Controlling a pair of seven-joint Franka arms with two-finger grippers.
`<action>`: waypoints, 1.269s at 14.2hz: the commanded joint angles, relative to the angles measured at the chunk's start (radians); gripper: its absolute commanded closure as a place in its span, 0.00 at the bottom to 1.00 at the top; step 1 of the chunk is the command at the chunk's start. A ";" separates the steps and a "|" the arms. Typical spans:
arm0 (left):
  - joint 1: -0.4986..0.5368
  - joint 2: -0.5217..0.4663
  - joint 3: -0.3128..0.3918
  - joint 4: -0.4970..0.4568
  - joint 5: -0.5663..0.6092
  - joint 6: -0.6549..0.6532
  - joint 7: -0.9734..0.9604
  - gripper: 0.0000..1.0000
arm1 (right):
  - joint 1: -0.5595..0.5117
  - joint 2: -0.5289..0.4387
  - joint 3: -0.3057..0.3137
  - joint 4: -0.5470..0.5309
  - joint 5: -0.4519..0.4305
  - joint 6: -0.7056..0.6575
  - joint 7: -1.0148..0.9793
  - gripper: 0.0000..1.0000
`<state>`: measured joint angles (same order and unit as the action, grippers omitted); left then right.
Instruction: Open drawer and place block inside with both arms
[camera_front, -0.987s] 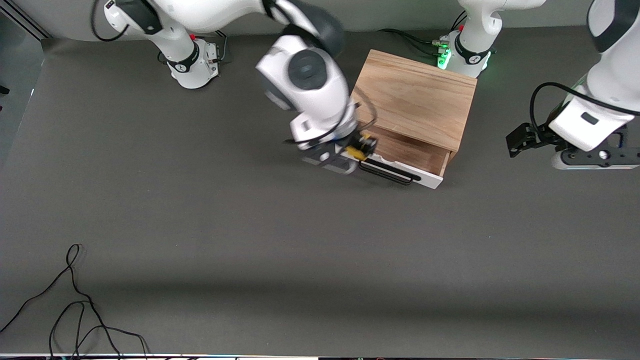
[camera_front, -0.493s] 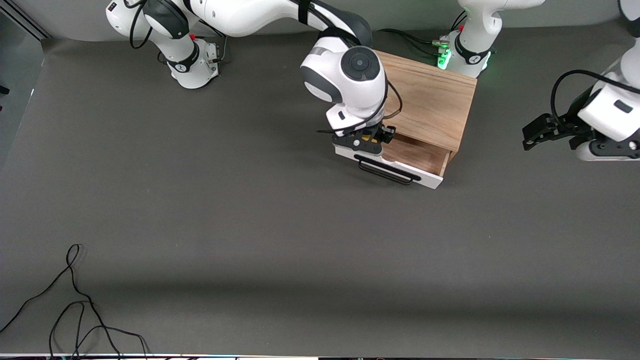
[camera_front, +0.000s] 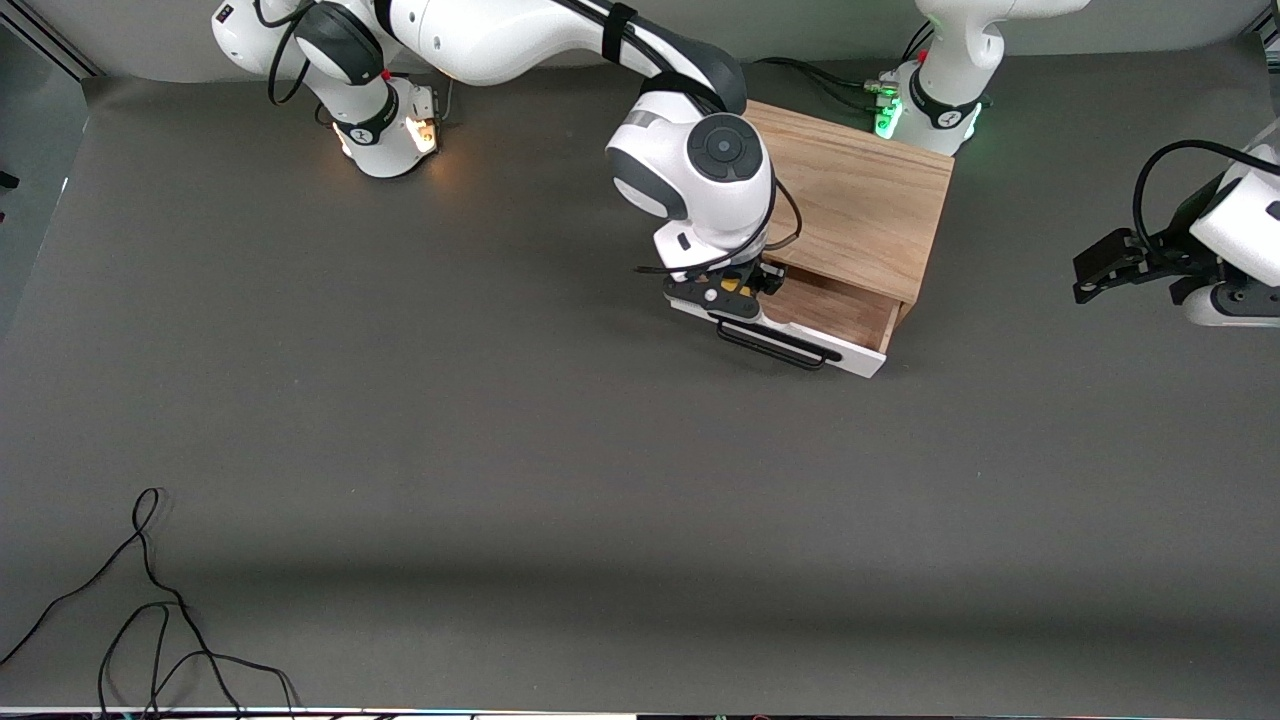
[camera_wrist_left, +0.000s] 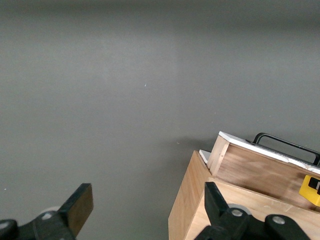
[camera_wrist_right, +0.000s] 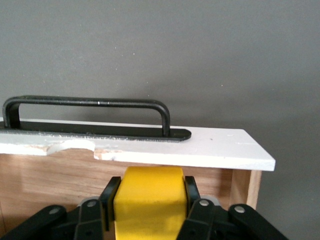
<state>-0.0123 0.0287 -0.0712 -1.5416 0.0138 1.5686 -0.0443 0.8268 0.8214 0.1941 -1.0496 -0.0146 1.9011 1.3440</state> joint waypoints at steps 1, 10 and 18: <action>0.002 -0.027 -0.007 -0.029 0.021 0.001 0.017 0.01 | 0.035 0.018 -0.007 0.017 -0.068 0.007 0.047 0.00; 0.003 -0.026 -0.007 -0.029 0.021 0.007 0.017 0.01 | -0.101 -0.207 -0.013 0.014 -0.078 -0.120 -0.056 0.00; 0.003 -0.026 -0.007 -0.029 0.021 0.002 0.017 0.01 | -0.652 -0.686 -0.080 -0.492 0.021 -0.160 -0.824 0.00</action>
<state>-0.0123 0.0269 -0.0748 -1.5490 0.0226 1.5690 -0.0424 0.2731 0.2976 0.1591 -1.3317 -0.0512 1.7076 0.7115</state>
